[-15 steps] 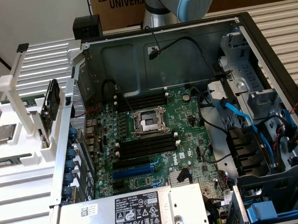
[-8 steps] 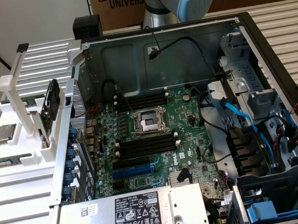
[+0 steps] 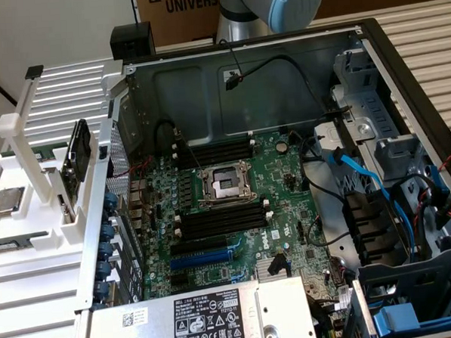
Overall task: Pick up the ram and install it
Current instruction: 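Pick up the ram and move it above insertion slot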
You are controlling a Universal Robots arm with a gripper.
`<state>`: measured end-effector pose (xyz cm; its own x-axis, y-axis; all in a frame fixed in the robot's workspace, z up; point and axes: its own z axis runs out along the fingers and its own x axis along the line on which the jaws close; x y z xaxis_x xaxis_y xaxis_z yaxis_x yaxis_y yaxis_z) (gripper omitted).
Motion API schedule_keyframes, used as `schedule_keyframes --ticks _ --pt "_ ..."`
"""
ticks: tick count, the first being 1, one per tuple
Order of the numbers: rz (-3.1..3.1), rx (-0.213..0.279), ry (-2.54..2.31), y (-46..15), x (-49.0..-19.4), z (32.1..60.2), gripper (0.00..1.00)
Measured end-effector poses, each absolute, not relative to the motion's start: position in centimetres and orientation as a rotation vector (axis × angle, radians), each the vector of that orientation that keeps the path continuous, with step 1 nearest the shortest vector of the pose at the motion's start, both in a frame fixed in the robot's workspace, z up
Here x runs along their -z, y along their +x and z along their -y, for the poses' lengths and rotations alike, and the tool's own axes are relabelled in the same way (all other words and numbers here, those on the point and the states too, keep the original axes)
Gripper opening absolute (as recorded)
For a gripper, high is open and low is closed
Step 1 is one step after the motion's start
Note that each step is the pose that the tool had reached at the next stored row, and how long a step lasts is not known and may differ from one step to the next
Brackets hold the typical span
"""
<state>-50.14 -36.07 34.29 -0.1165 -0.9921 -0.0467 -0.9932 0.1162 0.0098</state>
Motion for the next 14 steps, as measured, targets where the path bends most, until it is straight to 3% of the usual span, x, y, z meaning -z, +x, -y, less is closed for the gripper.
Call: schedule_keyframes --ticks 14 --pt "-2.326 -0.060 -2.069 -50.1 -31.6 39.0 0.10"
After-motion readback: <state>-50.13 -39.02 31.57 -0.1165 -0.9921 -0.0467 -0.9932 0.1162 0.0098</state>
